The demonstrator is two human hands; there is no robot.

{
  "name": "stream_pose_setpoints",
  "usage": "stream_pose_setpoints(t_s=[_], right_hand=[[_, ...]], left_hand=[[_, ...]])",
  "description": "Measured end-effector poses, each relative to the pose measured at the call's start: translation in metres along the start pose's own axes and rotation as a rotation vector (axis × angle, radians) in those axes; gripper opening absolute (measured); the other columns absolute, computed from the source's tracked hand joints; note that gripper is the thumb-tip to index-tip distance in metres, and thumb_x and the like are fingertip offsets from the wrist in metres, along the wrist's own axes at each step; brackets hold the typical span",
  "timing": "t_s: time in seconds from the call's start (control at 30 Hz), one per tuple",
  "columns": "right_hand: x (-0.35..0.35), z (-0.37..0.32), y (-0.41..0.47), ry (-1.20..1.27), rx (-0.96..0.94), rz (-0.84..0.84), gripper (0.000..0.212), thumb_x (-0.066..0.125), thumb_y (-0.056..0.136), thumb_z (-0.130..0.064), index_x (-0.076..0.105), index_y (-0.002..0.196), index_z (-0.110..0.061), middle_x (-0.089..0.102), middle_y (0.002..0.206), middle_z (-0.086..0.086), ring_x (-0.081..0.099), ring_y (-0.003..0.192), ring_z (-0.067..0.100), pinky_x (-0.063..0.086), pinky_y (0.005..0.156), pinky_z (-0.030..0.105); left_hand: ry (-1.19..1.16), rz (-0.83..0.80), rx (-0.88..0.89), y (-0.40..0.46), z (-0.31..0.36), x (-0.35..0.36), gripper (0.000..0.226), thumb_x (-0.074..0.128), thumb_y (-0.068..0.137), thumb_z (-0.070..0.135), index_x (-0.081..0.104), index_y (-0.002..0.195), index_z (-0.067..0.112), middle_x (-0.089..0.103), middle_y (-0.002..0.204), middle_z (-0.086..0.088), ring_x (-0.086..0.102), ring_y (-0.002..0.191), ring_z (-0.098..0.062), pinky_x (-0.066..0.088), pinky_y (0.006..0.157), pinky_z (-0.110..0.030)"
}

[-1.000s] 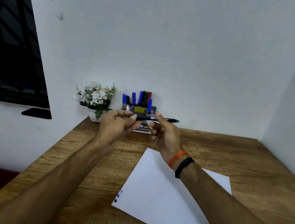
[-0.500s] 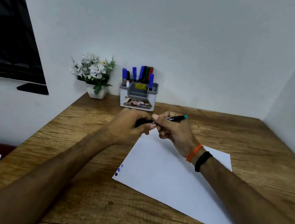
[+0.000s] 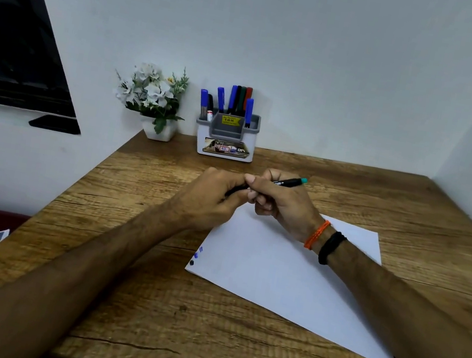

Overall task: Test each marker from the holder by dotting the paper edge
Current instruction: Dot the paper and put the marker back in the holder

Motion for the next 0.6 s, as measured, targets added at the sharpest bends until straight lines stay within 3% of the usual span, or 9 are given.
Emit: stream_pose_setpoints(t_s=[0.2,0.33,0.4,0.47,0.53,0.6], right_hand=[[0.000,0.003,-0.001,0.005,0.007,-0.013,0.030,0.062,0.091,-0.006,0.053,0.063,-0.003,0.060,0.053,0.002,0.044,0.043,0.008,0.032,0.045,0.021],[-0.002,0.002,0.001,0.017,-0.003,-0.015,0.035,0.063,0.090,-0.005,0.055,0.057,-0.012,0.060,0.054,0.006,0.042,0.045,0.011,0.031,0.044,0.020],[-0.002,0.003,0.000,0.013,-0.011,-0.019,0.036,0.064,0.089,-0.006,0.056,0.056,-0.015,0.059,0.055,0.007,0.042,0.044,0.011,0.032,0.045,0.021],[-0.003,0.004,0.001,-0.006,-0.025,0.003,0.026,0.067,0.086,-0.011,0.057,0.061,-0.014,0.057,0.054,0.005,0.041,0.045,0.011,0.032,0.046,0.021],[-0.003,0.004,0.000,-0.021,-0.016,0.026,0.010,0.064,0.081,-0.017,0.061,0.074,-0.010,0.057,0.057,0.006,0.042,0.046,0.014,0.031,0.046,0.022],[-0.003,0.004,-0.002,-0.009,0.010,-0.004,0.019,0.055,0.079,-0.018,0.064,0.089,-0.005,0.063,0.062,0.010,0.046,0.048,0.016,0.032,0.046,0.024]], left_hand=[[0.009,-0.014,-0.025,-0.002,0.001,0.000,0.020,0.055,0.097,0.022,0.072,0.092,0.012,0.063,0.065,0.004,0.048,0.053,-0.004,0.030,0.049,-0.014],[-0.022,-0.016,-0.041,-0.004,-0.004,0.000,0.032,0.052,0.095,0.044,0.071,0.094,0.019,0.067,0.070,0.005,0.054,0.057,-0.008,0.041,0.051,-0.029],[-0.028,-0.012,-0.043,-0.005,-0.005,-0.001,0.034,0.051,0.093,0.051,0.071,0.094,0.024,0.066,0.068,0.006,0.050,0.055,-0.008,0.038,0.050,-0.028],[-0.023,-0.042,-0.066,-0.005,-0.004,-0.003,0.023,0.059,0.088,0.053,0.070,0.096,0.035,0.064,0.067,0.014,0.049,0.054,-0.005,0.035,0.051,-0.021],[-0.023,-0.092,-0.148,-0.005,-0.010,-0.006,0.027,0.072,0.077,0.051,0.070,0.098,0.034,0.062,0.068,0.025,0.052,0.057,0.004,0.036,0.054,-0.015],[-0.015,-0.139,-0.232,-0.007,-0.025,-0.008,0.037,0.080,0.070,0.048,0.071,0.101,0.029,0.060,0.070,0.023,0.052,0.058,0.007,0.037,0.057,-0.017]])
Point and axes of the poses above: each hand's wrist, its own y-axis towards the middle knuckle, its own x-axis out of the palm, z = x × y, the point moved 5 cm from there along y, towards the middle knuckle
